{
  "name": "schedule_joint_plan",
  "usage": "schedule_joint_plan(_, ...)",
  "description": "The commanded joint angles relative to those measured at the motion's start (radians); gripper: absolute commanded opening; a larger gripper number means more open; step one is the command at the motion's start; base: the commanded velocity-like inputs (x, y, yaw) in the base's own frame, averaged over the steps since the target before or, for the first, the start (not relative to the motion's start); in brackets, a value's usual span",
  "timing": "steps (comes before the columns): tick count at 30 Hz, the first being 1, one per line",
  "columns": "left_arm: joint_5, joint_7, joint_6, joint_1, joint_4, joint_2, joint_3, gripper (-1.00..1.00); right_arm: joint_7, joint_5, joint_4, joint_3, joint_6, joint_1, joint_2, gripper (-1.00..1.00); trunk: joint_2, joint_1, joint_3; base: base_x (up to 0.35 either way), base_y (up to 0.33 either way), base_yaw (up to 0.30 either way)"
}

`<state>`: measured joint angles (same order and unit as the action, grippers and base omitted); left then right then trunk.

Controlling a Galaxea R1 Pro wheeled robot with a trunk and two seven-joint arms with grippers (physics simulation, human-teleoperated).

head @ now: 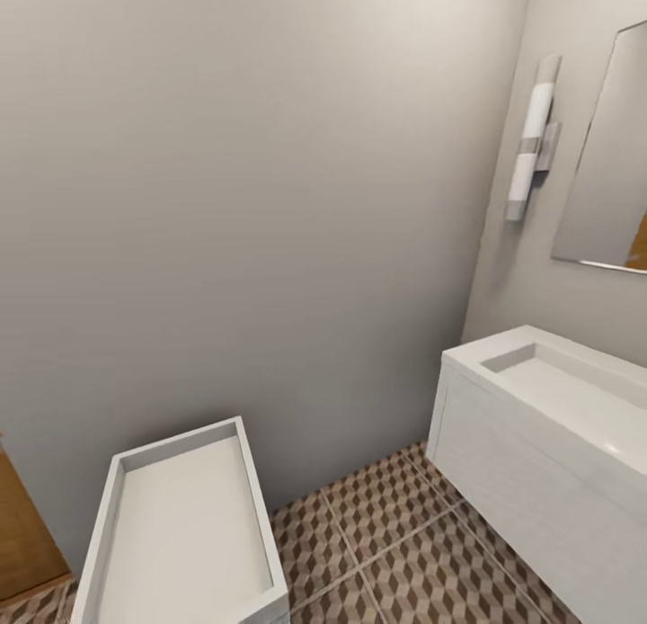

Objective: Take the four mousetraps from the cabinet in the bathroom and place them on the bathroom floor. Make sure all four end up on the same floor surface, and ensure that at least two of them are either under or directly next to the same bathroom sink.

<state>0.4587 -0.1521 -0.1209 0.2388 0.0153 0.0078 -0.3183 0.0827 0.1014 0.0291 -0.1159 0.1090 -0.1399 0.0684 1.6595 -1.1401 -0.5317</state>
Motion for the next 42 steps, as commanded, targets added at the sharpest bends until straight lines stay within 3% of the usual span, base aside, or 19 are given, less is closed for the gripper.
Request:
schedule_joint_plan(1,0.008,-0.003,-0.002,0.0,0.0,0.0,-0.008,1.0,0.003,0.011,0.003,-0.008,0.006,-0.001,0.0,1.0,0.001,0.0,-0.001,0.0,0.0,0.284)
schedule_joint_plan(42,0.008,-0.003,-0.002,0.0,0.0,0.0,-0.008,1.0,0.002,0.01,0.003,-0.01,0.004,-0.001,0.003,1.0,0.001,0.0,-0.001,0.0,0.0,0.284)
